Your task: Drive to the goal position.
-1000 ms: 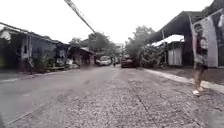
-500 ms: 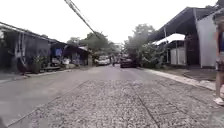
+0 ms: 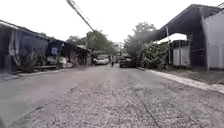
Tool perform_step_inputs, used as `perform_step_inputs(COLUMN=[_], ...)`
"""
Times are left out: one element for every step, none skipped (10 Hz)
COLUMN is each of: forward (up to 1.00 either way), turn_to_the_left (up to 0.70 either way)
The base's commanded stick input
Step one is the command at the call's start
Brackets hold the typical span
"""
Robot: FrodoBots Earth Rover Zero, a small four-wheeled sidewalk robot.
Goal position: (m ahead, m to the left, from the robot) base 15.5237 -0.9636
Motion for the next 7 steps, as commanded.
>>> perform_step_inputs(forward=[1.0,1.0,1.0,1.0,1.0,1.0,1.0], turn_to_the_left=[0.0,0.0,0.0,0.0,0.0,0.0,0.0])
